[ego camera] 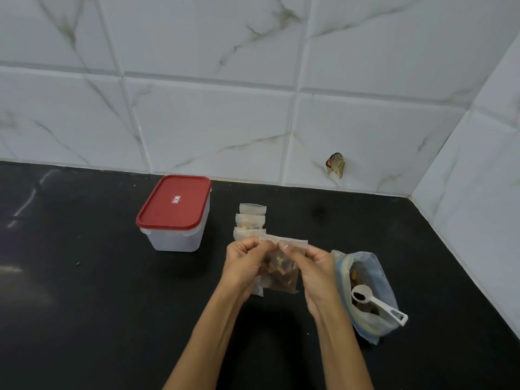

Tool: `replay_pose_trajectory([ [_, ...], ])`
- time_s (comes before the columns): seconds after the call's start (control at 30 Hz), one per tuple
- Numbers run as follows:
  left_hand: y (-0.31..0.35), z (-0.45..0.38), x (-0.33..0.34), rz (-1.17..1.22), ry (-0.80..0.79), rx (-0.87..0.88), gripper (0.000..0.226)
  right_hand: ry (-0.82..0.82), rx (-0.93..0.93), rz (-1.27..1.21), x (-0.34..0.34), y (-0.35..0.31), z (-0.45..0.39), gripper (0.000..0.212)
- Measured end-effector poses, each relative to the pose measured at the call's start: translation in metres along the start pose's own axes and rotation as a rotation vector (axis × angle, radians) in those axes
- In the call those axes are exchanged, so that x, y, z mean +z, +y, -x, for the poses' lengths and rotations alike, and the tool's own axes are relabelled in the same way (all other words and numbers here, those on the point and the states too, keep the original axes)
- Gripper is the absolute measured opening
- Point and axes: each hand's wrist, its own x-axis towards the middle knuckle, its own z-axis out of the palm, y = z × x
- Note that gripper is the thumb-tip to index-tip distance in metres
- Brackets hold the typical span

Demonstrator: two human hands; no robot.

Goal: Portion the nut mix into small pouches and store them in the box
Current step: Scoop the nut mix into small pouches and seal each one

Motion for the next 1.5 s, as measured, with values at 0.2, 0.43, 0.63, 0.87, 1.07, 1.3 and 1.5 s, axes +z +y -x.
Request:
replay_pose_trajectory([
  [0.2, -0.007, -0.004, -0.019, -0.017, -0.013, -0.101, 0.011, 0.055, 0.045, 0.055, 0.009, 0.010, 0.002, 0.006],
  [0.43, -0.015, -0.004, -0.046, 0.041, -0.029, -0.263, 0.011, 0.081, 0.240, -0.017, 0.014, 0.029, 0.003, 0.005],
  [0.63, -0.022, -0.009, -0.070, 0.022, 0.005, -0.358, 0.013, 0.106, 0.330, -0.037, 0.022, 0.045, 0.002, 0.006],
  [0.87, -0.031, -0.016, -0.079, -0.070, 0.115, -0.313, 0.004, 0.240, 0.231, 0.217, 0.029, 0.066, -0.003, 0.005],
  [1.07, -0.040, -0.021, -0.079, -0.189, 0.193, -0.258, 0.009, 0.316, 0.090, 0.359, 0.035, 0.084, -0.007, 0.008],
  [1.3, -0.044, -0.025, -0.079, -0.215, 0.169, -0.212, 0.011, 0.370, -0.101, 0.447, 0.037, 0.102, -0.009, 0.009],
  [1.5, -0.051, -0.023, -0.079, -0.345, 0.167, -0.078, 0.019, 0.379, -0.152, 0.515, 0.038, 0.110, -0.014, 0.015],
])
